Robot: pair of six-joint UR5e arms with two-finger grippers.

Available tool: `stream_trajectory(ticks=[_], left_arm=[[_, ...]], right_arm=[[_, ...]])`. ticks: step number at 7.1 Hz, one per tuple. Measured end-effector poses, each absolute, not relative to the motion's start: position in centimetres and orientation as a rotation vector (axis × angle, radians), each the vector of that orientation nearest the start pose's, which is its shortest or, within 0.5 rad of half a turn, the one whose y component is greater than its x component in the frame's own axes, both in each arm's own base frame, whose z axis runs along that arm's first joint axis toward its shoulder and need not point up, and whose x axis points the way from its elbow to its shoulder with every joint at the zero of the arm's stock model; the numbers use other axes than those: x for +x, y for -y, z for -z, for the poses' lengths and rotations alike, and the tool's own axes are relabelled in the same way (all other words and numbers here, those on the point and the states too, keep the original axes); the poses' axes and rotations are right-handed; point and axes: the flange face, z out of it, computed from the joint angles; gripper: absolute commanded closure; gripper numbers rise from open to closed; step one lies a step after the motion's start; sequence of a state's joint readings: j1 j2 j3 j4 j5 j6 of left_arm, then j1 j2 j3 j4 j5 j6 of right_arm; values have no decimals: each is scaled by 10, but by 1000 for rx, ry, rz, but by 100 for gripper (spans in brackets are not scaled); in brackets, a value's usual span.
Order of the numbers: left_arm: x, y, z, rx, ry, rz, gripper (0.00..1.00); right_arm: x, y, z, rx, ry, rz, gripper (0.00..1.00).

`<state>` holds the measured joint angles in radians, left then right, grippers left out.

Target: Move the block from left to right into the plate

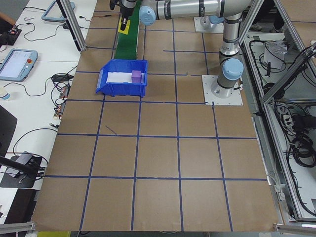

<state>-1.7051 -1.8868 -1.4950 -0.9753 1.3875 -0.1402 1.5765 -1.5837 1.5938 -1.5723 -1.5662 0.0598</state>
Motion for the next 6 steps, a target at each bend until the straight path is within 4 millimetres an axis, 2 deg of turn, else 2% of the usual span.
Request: stream_trajectory(ticks=[2, 3, 4, 6], left_arm=[[-253, 645, -331, 46, -3330, 545, 42], [-256, 655, -300, 48, -3327, 541, 22], [-256, 660, -287, 48, -3323, 539, 0], [-256, 660, -276, 40, -3323, 517, 0]], right_arm=[[137, 485, -483, 84, -3136, -14, 0], [137, 485, -483, 84, -3136, -14, 0], [137, 485, -483, 84, -3136, -14, 0], [137, 485, -482, 84, -3136, -16, 0]])
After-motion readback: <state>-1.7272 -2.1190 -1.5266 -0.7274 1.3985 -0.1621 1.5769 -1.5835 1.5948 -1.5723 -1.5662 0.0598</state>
